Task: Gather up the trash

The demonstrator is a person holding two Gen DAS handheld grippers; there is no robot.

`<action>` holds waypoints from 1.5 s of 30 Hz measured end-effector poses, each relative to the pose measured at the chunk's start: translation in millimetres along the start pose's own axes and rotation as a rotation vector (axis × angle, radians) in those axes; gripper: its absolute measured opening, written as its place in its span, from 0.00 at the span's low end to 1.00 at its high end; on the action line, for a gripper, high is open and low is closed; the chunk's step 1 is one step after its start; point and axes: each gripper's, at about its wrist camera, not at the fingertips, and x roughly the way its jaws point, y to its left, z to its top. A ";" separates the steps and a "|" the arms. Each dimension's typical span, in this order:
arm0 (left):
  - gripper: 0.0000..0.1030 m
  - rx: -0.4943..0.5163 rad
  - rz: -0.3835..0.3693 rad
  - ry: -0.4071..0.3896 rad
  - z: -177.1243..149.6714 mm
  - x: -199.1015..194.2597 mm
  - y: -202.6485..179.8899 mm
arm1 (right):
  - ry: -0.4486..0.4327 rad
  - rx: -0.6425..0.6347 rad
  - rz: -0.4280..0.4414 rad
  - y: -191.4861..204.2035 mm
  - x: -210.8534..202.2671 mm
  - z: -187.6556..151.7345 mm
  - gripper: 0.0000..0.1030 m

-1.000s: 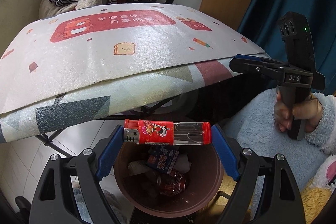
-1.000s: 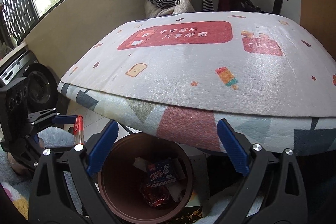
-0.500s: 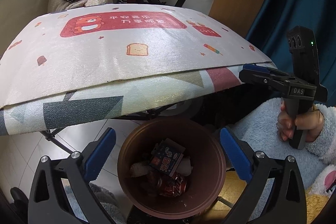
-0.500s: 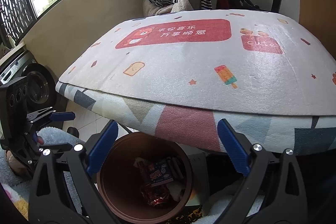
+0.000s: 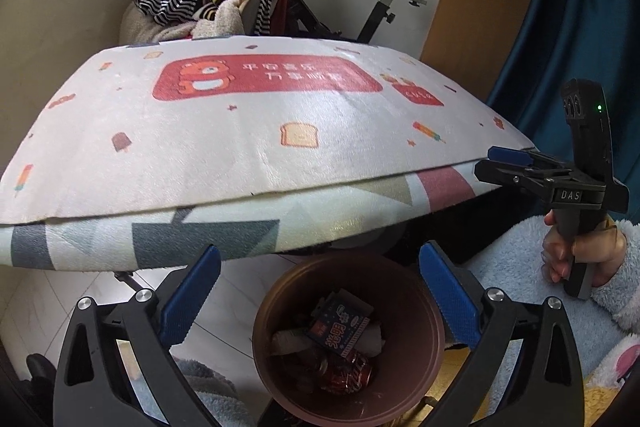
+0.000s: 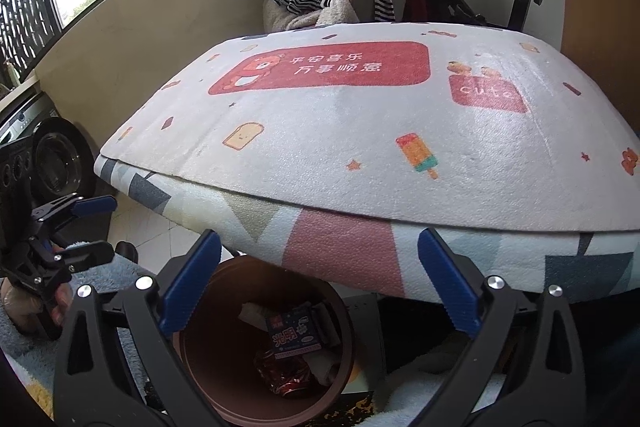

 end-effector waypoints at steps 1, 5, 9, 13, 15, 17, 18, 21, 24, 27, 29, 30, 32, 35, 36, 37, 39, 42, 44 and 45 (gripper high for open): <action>0.94 0.002 0.006 -0.008 2.6 -2.8 0.3 | 0.000 -0.002 -0.003 0.5 -0.3 0.7 0.94; 0.94 0.013 0.025 -0.047 19.2 -16.1 -0.9 | -0.012 -0.024 -0.039 3.2 -12.6 12.8 0.94; 0.94 0.022 0.049 -0.101 42.9 -33.7 -5.6 | -0.049 -0.035 -0.081 5.4 -31.2 29.3 0.94; 0.94 0.029 0.089 -0.171 69.9 -57.1 -12.3 | -0.079 -0.040 -0.106 8.6 -48.8 43.6 0.94; 0.94 0.036 0.110 -0.205 82.4 -69.4 -15.9 | -0.096 -0.046 -0.128 11.3 -61.5 55.4 0.94; 0.94 0.037 0.145 -0.241 95.4 -83.9 -19.2 | -0.109 -0.048 -0.139 14.0 -70.4 64.4 0.94; 0.94 0.034 0.158 -0.258 101.6 -90.7 -20.3 | -0.121 -0.050 -0.147 16.3 -77.5 70.5 0.94; 0.94 0.013 0.188 -0.294 116.5 -107.7 -20.4 | -0.150 -0.048 -0.157 19.6 -94.1 85.0 0.94; 0.94 -0.006 0.245 -0.317 127.8 -123.5 -21.6 | -0.179 -0.048 -0.167 21.0 -111.2 95.8 0.94; 0.94 0.026 0.368 -0.348 136.5 -137.1 -31.7 | -0.203 -0.049 -0.178 23.5 -126.5 104.8 0.94; 0.94 0.054 0.405 -0.366 138.8 -144.5 -36.1 | -0.215 -0.047 -0.182 27.6 -134.4 110.0 0.94; 0.94 0.062 0.418 -0.372 139.6 -148.2 -39.3 | -0.224 -0.045 -0.185 27.9 -139.1 112.4 0.94; 0.94 0.067 0.428 -0.372 140.8 -153.0 -42.5 | -0.234 -0.044 -0.185 29.9 -145.0 116.1 0.94; 0.94 0.078 0.404 -0.365 142.2 -157.5 -47.3 | -0.246 -0.044 -0.187 32.6 -153.5 120.4 0.94; 0.94 0.082 0.394 -0.361 142.2 -158.3 -48.5 | -0.247 -0.043 -0.188 33.7 -155.7 121.6 0.94; 0.94 0.087 0.387 -0.358 142.3 -157.9 -49.5 | -0.248 -0.043 -0.188 34.1 -157.6 123.0 0.94; 0.94 0.095 0.380 -0.352 142.0 -157.5 -52.7 | -0.247 -0.047 -0.192 34.9 -160.7 126.2 0.94; 0.94 0.110 0.383 -0.348 141.5 -158.5 -57.8 | -0.245 -0.053 -0.197 38.7 -165.4 129.0 0.94; 0.94 0.111 0.387 -0.344 141.9 -158.4 -59.1 | -0.245 -0.054 -0.197 40.3 -167.9 130.2 0.94; 0.94 0.109 0.386 -0.341 142.0 -158.8 -59.3 | -0.245 -0.055 -0.199 40.4 -169.3 131.1 0.94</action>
